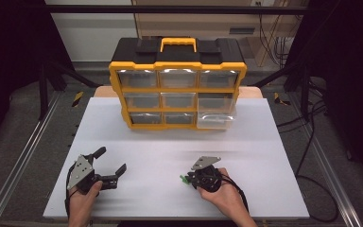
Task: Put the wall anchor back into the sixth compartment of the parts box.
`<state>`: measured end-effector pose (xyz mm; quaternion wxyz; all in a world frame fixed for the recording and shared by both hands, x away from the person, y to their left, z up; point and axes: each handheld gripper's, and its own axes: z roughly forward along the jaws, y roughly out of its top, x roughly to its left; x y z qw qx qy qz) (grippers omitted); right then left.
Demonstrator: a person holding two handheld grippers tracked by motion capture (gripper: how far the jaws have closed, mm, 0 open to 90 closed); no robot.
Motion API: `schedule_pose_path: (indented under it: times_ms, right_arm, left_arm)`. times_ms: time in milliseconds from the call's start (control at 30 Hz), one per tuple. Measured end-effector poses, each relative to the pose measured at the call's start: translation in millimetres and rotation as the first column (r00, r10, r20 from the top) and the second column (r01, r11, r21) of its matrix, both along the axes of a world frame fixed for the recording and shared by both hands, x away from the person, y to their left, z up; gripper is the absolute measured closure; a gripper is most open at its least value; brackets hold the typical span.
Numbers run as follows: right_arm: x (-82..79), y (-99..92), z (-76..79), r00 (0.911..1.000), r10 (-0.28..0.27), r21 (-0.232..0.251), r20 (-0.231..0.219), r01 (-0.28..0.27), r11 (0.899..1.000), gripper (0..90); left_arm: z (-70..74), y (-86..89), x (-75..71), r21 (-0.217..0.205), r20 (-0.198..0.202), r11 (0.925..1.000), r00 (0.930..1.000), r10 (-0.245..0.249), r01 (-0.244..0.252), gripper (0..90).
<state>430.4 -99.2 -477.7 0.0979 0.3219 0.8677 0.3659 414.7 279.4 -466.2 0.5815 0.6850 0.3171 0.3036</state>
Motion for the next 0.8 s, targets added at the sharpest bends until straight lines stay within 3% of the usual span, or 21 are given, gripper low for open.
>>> schedule_pose_path:
  times_ms: [600, 800]
  right_arm:
    - [2.7, -2.5, -5.7, 0.9999, -0.013, 0.017, 0.004, 0.013, 1.000, 84.2]
    - [4.3, -20.9, 1.0, 0.9965, -0.071, 0.097, 0.045, 0.066, 0.993, 84.6]
  left_arm:
    - [0.1, 0.3, -0.1, -0.003, -0.001, 1.0000, 1.0000, -0.004, 0.004, 1.8]
    - [-0.5, 0.5, 0.6, -0.002, -0.006, 1.0000, 1.0000, 0.001, -0.001, 1.8]
